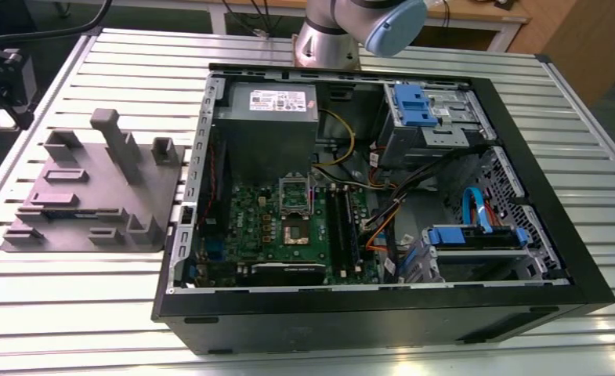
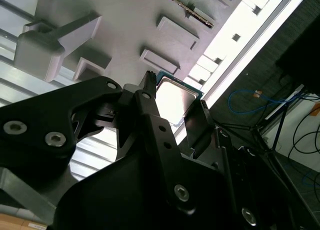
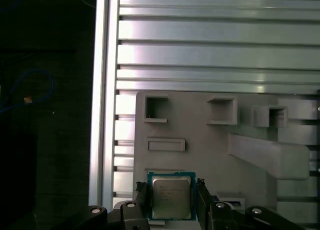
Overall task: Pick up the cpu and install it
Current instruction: 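Pick up the cpu and move it towards the insertion slot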
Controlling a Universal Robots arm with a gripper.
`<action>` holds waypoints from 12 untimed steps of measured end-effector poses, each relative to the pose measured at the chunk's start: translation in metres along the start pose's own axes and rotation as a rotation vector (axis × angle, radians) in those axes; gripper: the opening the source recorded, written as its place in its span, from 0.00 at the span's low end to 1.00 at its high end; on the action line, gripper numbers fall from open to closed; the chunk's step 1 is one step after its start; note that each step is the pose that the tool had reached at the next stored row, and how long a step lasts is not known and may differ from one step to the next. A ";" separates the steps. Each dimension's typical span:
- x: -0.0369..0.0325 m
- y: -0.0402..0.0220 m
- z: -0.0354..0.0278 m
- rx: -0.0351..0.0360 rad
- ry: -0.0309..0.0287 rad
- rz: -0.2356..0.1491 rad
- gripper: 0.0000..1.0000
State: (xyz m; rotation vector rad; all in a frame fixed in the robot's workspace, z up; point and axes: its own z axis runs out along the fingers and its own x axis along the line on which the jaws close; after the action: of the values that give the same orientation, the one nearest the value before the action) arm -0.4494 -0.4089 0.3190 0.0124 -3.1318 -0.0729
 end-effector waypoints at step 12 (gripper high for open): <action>0.0001 0.0002 -0.0046 0.0000 0.0000 0.000 0.47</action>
State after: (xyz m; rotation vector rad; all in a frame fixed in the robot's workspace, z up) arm -0.4494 -0.4089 0.3236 0.0124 -3.1318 -0.0729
